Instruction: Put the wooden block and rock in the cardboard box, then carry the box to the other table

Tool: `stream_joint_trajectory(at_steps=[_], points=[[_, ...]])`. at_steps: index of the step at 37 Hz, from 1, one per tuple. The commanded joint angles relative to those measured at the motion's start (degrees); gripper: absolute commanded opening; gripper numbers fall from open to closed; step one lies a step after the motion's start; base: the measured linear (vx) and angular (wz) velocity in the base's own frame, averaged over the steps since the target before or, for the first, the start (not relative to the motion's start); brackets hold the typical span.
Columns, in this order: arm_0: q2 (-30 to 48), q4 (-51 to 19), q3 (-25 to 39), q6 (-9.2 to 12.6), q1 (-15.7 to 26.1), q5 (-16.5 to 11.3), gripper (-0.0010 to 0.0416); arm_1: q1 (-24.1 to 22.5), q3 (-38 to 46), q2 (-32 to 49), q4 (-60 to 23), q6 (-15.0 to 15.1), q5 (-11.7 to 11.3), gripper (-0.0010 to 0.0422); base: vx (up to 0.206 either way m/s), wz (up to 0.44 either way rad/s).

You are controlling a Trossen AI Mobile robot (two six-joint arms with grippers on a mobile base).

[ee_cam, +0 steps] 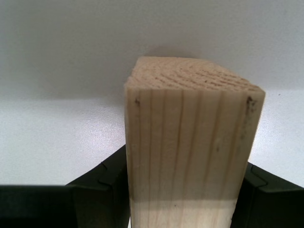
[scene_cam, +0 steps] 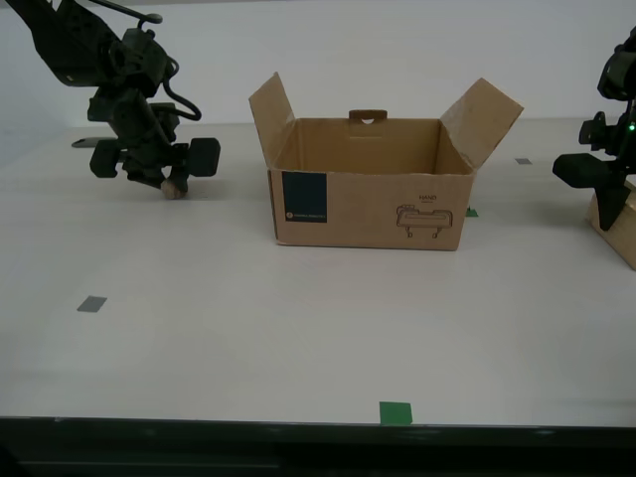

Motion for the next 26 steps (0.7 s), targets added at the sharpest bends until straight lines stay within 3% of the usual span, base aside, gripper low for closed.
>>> stream_joint_trajectory(at_steps=[1, 26], points=[[0.02, -0.04, -0.02, -0.09, 0.02, -0.2, 0.0, -0.04, -0.02, 0.02, -0.35, -0.15, 0.13, -0.0003, 0.0, 0.0], [-2.43, -4.33, 2.23, 0.15, 0.02, -0.22, -0.0001, -0.04, 0.59, -0.11, -3.96, 0.2, 1.27, -0.0001, 0.0, 0.0]])
